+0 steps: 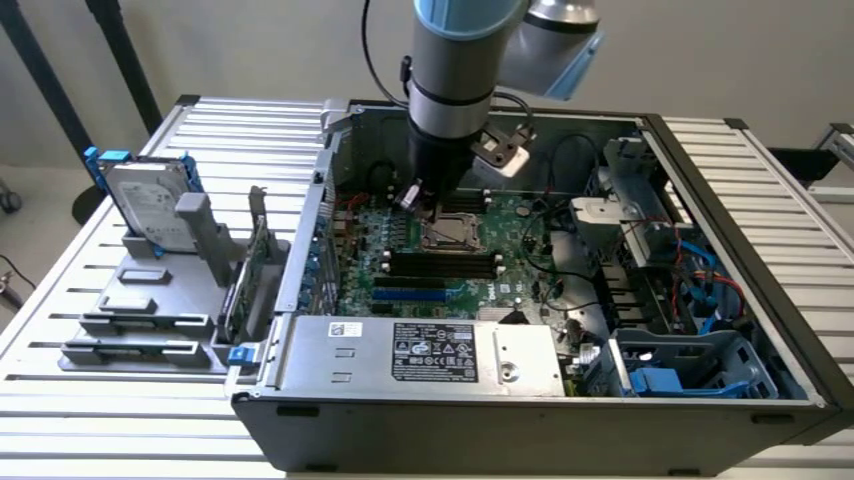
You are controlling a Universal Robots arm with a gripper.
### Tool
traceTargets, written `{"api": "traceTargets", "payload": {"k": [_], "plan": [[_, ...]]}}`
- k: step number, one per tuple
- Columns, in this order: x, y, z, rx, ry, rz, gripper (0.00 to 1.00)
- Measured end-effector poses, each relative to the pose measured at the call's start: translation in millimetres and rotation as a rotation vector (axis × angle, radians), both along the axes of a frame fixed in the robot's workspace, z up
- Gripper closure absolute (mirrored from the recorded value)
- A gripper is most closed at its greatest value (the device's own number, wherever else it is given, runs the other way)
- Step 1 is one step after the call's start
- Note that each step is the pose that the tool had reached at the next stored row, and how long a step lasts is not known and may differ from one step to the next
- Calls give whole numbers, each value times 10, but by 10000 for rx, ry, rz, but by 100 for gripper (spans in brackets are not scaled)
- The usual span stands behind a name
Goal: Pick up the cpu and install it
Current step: 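Install the first cpu locking lever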
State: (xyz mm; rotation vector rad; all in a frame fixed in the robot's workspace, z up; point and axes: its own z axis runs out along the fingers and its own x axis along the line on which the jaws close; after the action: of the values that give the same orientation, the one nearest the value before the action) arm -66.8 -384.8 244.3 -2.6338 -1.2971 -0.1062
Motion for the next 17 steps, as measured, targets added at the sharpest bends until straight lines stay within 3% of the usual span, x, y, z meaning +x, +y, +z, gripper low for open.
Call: {"api": "traceTargets", "payload": {"k": [3,7,10,17], "plan": [[-5,-91,54,-1,5,-1,89],[-6,-156,159,0,36,-3,89],[-14,-248,170,0,45,-3,89],[-47,-251,56,-1,43,-3,89]]}}
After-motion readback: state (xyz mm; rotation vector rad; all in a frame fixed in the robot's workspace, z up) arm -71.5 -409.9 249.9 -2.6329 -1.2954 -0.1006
